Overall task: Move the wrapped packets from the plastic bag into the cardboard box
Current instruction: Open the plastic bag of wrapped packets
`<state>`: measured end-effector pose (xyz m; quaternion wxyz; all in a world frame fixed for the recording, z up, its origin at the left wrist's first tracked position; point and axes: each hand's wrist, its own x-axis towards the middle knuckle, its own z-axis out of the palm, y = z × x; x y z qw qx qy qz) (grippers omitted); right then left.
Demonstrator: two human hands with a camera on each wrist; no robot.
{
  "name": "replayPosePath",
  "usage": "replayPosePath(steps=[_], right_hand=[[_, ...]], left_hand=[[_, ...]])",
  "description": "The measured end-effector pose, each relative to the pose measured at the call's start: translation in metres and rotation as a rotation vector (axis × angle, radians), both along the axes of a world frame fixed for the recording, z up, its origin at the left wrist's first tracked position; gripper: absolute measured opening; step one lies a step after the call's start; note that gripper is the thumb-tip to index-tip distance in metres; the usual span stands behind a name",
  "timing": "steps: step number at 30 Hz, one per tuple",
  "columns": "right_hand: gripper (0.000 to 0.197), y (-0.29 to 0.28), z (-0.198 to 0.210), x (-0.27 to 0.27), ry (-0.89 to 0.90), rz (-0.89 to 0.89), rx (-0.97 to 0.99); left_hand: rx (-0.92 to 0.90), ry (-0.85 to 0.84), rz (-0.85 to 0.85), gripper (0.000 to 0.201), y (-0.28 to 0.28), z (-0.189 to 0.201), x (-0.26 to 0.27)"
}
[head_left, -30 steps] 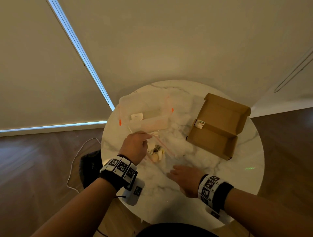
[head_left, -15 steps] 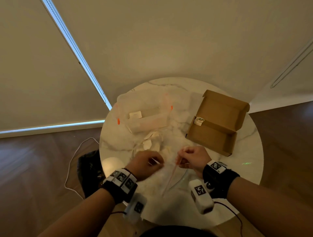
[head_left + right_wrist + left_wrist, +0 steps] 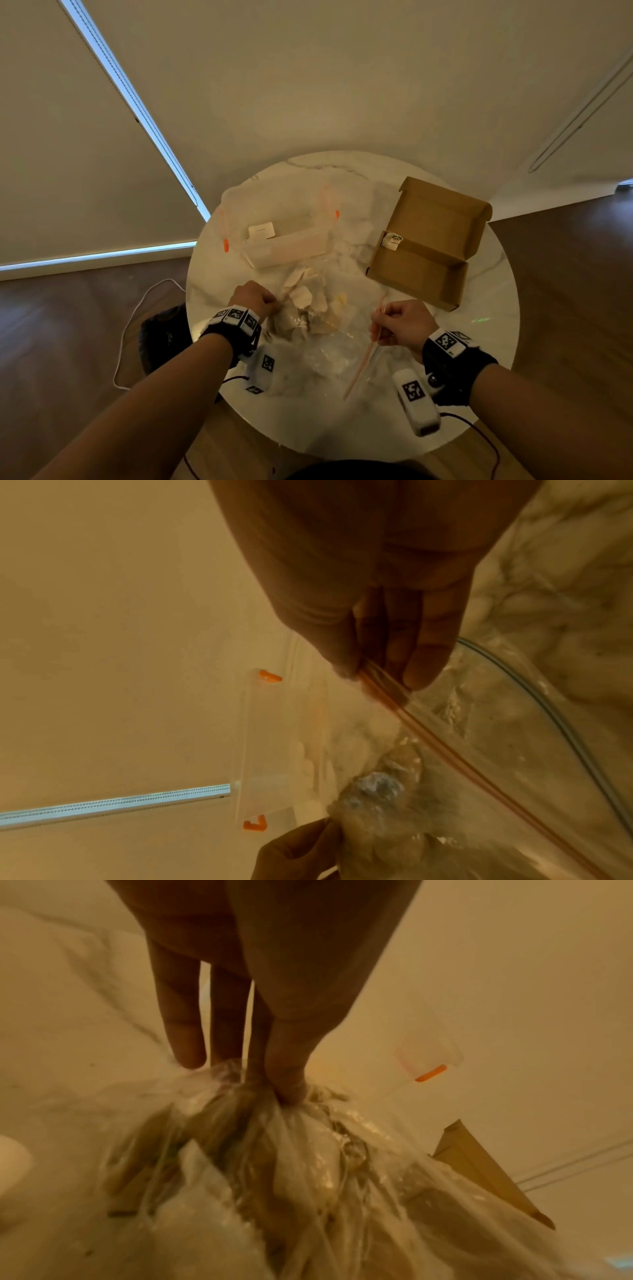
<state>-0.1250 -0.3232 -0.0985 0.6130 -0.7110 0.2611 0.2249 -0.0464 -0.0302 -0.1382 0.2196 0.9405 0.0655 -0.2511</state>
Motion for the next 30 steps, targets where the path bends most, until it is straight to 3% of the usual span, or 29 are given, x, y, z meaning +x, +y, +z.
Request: replayPosePath(steps=[5,9,12,15,18,20,24,26,30], right_hand=[[0.021,-0.014,-0.006,0.003,0.033,-0.042,0.014],[0.025,-0.020,-0.009,0.003,0.070,-0.021,0.032],[0.020,-0.021,-0.010,0.005,0.094,-0.003,0.035],[0.019,-0.022,-0.008,0.004,0.100,0.024,0.034],[0.020,-0.022,-0.006,0.007,0.100,0.030,0.030],[0.020,-0.021,-0.006,0.007,0.099,0.027,0.030],[0.017,-0.018,-0.004,0.006,0.103,0.027,0.057],[0.017,-0.015,-0.003,0.005,0.107,0.032,0.076],[0.022,-0.012,0.000,0.008,0.118,0.000,0.126]], left_hand=[[-0.095,-0.164,0.062,0.010,-0.007,0.025,0.003],[-0.093,-0.204,-0.049,0.009,-0.018,0.043,-0.004],[-0.177,-0.312,0.009,0.010,-0.020,0.055,-0.002],[-0.150,-0.286,-0.095,0.010,-0.022,0.057,-0.008],[-0.216,-0.371,-0.001,0.008,-0.016,0.056,-0.011],[-0.181,-0.303,-0.044,0.017,-0.010,0.049,-0.019],[-0.091,0.069,-0.110,0.053,0.006,0.028,-0.043],[-0.111,0.075,-0.069,0.049,0.011,0.024,-0.045],[-0.156,-0.112,0.068,0.038,0.014,0.036,-0.029]])
